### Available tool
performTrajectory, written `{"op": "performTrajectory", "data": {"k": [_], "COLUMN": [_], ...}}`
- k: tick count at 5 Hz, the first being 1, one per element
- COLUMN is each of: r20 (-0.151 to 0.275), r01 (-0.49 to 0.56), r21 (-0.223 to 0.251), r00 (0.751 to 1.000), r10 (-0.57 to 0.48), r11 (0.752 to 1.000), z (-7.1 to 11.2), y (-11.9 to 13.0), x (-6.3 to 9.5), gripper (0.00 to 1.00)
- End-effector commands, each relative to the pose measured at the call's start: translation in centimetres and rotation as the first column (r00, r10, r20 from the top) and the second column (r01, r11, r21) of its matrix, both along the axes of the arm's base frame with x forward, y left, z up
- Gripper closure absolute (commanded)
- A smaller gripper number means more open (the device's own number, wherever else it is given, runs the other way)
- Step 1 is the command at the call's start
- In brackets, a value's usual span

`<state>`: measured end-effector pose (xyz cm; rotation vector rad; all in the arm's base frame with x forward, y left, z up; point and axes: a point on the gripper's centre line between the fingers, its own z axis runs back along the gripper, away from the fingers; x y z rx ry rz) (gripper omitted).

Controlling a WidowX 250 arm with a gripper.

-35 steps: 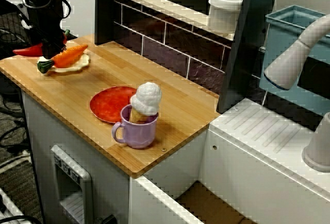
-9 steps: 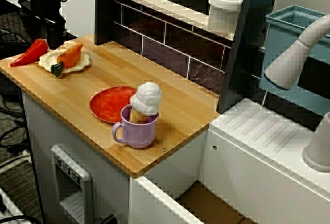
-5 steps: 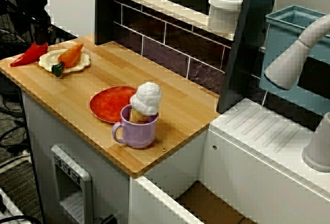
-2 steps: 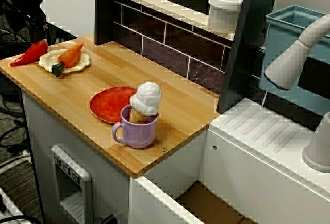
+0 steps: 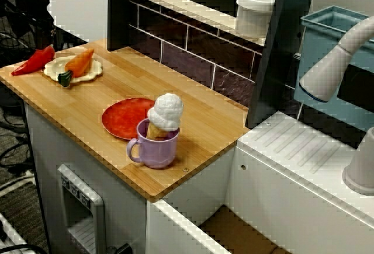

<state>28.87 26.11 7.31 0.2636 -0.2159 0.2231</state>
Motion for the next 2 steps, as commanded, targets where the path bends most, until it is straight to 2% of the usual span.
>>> {"op": "performTrajectory", "data": {"k": [1,2], "r20": [0.021,0.011], "r01": [-0.002,-0.002], "r21": [0.042,0.044], "r00": [1.0,1.0], "r10": [0.001,0.001], "r11": [0.999,0.999], "z": [1.1,0.84], "y": [-0.82,-0.64], "x": [-0.18,-0.11], "gripper": [0.0,0.0]}}
